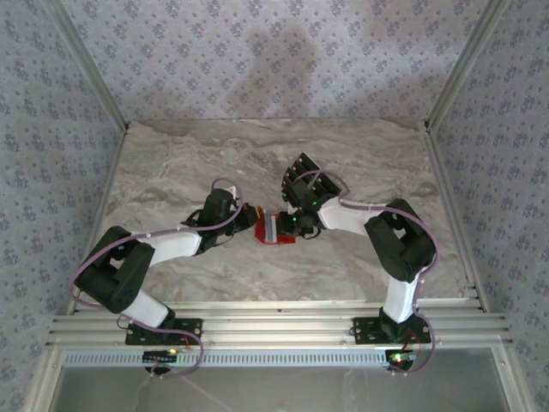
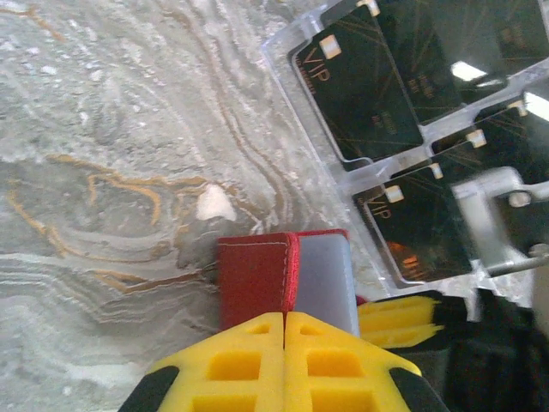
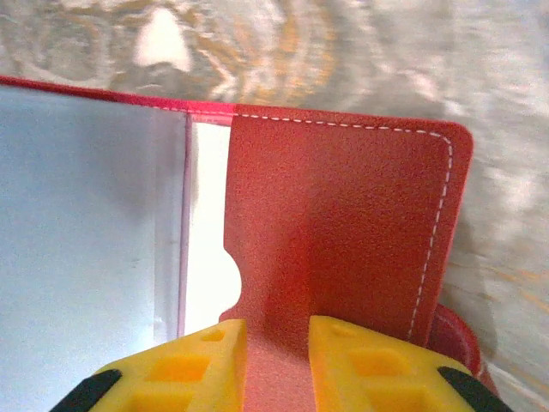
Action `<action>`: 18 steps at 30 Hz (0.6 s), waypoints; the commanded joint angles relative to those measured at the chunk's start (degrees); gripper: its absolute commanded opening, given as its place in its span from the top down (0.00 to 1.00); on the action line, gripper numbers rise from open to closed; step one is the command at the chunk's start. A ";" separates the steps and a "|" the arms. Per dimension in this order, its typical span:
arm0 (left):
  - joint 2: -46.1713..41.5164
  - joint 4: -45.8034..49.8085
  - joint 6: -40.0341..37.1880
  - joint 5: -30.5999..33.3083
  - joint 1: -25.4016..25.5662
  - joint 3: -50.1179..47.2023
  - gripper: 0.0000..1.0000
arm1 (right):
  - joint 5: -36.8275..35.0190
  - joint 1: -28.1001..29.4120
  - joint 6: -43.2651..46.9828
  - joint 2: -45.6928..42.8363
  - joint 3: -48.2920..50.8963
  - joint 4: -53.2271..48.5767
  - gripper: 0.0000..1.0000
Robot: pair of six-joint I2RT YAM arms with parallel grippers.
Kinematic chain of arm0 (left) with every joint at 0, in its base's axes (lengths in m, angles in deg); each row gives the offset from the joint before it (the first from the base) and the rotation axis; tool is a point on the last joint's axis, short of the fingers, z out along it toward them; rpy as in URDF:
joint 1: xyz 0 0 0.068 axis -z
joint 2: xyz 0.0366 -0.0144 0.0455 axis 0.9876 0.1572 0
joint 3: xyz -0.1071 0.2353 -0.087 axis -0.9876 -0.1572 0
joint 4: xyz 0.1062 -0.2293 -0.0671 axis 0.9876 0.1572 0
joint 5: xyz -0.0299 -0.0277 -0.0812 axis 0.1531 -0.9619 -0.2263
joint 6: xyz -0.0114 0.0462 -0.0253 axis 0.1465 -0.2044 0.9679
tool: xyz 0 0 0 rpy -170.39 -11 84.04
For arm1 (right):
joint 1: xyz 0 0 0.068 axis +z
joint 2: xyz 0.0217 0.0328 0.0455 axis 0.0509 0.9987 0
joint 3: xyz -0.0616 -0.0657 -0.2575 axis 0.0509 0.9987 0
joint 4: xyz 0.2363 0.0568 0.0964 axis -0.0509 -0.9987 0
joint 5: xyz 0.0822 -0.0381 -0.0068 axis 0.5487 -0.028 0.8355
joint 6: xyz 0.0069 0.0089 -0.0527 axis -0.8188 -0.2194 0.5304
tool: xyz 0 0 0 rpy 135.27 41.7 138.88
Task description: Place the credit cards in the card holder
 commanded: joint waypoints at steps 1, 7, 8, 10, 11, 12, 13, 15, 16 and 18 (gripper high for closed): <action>-2.01 4.47 -1.43 2.03 0.48 0.31 1.00 | -3.31 -1.64 1.56 -4.01 1.31 -6.77 0.70; -2.38 5.21 -2.06 2.26 0.52 0.77 1.00 | -3.65 -3.08 2.11 -9.88 1.62 -8.46 0.68; -2.38 5.19 -2.08 2.30 0.52 0.88 1.00 | -3.67 -3.16 2.15 -10.46 1.62 -8.58 0.67; -2.33 5.00 -1.89 2.29 0.48 1.10 1.00 | -3.64 -3.20 2.22 -11.35 1.41 -8.66 0.65; -2.31 4.98 -1.90 2.18 0.53 1.30 1.00 | -3.54 -3.17 2.19 -11.54 1.36 -8.81 0.64; -2.44 4.95 -1.86 2.06 0.48 1.45 1.00 | -3.56 -3.13 2.23 -11.54 1.44 -8.81 0.62; -2.56 5.09 -1.83 1.99 0.49 1.65 1.00 | -3.54 -3.01 2.31 -11.45 1.53 -8.81 0.61; -3.08 5.66 -2.14 2.08 0.48 2.13 1.00 | -3.45 -2.87 2.28 -11.09 2.17 -8.40 0.55; -3.37 6.10 -2.31 2.13 0.49 2.43 1.00 | -3.62 -2.75 2.27 -10.74 2.60 -8.08 0.51; -3.85 6.79 -2.56 2.20 0.52 2.77 1.00 | -3.96 -2.35 2.08 -9.80 3.26 -7.21 0.48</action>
